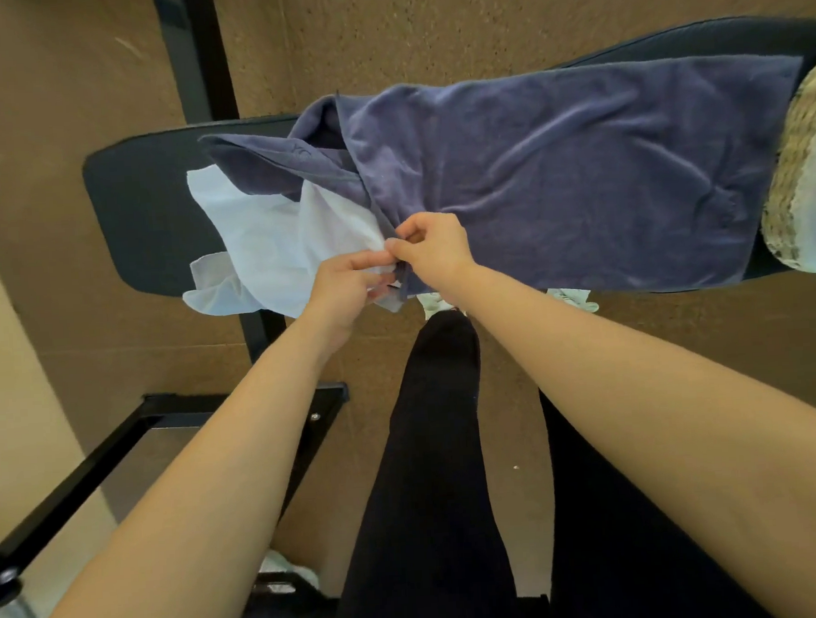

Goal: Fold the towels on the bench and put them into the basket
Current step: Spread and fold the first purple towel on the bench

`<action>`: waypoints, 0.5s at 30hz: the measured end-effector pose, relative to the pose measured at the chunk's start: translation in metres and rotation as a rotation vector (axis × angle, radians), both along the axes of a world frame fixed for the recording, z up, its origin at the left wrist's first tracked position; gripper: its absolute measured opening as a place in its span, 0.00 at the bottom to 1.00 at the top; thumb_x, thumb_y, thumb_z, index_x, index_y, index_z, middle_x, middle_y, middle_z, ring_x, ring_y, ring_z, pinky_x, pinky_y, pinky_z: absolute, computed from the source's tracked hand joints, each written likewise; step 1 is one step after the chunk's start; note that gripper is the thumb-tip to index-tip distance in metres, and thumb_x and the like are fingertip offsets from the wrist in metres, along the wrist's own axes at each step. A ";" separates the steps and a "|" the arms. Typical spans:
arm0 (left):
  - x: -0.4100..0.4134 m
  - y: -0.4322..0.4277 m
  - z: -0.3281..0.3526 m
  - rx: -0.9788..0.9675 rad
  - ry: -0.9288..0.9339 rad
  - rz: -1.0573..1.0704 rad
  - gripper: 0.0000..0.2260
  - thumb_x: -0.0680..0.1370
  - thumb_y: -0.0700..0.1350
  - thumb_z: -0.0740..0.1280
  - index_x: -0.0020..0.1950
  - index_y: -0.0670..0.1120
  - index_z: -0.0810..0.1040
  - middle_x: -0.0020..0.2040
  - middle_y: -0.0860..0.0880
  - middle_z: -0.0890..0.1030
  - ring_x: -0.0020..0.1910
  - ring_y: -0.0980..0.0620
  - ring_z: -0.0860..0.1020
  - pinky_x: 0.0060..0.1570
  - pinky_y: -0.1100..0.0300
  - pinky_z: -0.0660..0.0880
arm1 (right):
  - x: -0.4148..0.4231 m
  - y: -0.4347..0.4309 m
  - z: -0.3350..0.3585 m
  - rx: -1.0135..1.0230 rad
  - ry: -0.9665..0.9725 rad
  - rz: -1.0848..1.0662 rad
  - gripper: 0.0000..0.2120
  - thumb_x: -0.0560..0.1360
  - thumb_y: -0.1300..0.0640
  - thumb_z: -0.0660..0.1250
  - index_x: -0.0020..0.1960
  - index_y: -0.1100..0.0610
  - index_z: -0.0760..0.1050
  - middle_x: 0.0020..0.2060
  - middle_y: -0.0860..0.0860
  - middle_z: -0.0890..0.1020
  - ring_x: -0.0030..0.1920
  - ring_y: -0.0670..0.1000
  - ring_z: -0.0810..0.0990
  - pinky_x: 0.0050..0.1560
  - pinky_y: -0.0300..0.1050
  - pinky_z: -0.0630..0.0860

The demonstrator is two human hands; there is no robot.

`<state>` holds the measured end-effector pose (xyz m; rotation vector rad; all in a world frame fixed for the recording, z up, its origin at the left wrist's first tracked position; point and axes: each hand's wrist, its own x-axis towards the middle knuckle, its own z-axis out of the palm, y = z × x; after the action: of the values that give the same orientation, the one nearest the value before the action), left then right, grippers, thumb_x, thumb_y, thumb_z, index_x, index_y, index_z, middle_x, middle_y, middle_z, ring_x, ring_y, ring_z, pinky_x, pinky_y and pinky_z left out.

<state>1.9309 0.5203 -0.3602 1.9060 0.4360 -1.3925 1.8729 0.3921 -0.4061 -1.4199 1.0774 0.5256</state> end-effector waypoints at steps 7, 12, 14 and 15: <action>0.032 -0.042 0.011 -0.020 -0.435 -0.232 0.19 0.81 0.38 0.59 0.69 0.54 0.74 0.55 0.53 0.80 0.49 0.52 0.79 0.49 0.59 0.77 | -0.028 -0.016 0.020 -0.121 -0.158 0.109 0.06 0.78 0.60 0.71 0.46 0.51 0.76 0.35 0.42 0.78 0.38 0.42 0.77 0.42 0.40 0.74; 0.054 -0.088 -0.004 0.070 -0.400 -0.848 0.23 0.84 0.42 0.56 0.79 0.51 0.69 0.75 0.46 0.75 0.74 0.45 0.70 0.68 0.54 0.66 | -0.056 -0.033 0.034 -0.091 -0.205 0.127 0.06 0.80 0.61 0.69 0.56 0.54 0.80 0.45 0.48 0.84 0.45 0.49 0.83 0.51 0.48 0.82; 0.058 -0.101 -0.010 0.179 -0.404 -0.895 0.19 0.84 0.45 0.57 0.72 0.49 0.77 0.70 0.44 0.79 0.70 0.42 0.74 0.68 0.51 0.70 | -0.064 -0.043 0.039 -0.089 -0.217 0.119 0.06 0.80 0.61 0.69 0.56 0.55 0.80 0.44 0.48 0.84 0.45 0.48 0.83 0.50 0.46 0.81; 0.059 -0.107 -0.011 0.220 -0.385 -0.877 0.17 0.83 0.46 0.58 0.67 0.48 0.80 0.66 0.42 0.81 0.66 0.40 0.77 0.66 0.49 0.73 | -0.068 -0.047 0.040 -0.088 -0.219 0.108 0.06 0.80 0.62 0.69 0.56 0.56 0.80 0.42 0.48 0.84 0.43 0.48 0.83 0.49 0.45 0.80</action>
<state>1.9897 0.4132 -0.3714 2.6337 -0.5268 -1.4500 1.8053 0.3448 -0.3664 -1.5797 0.8614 0.3926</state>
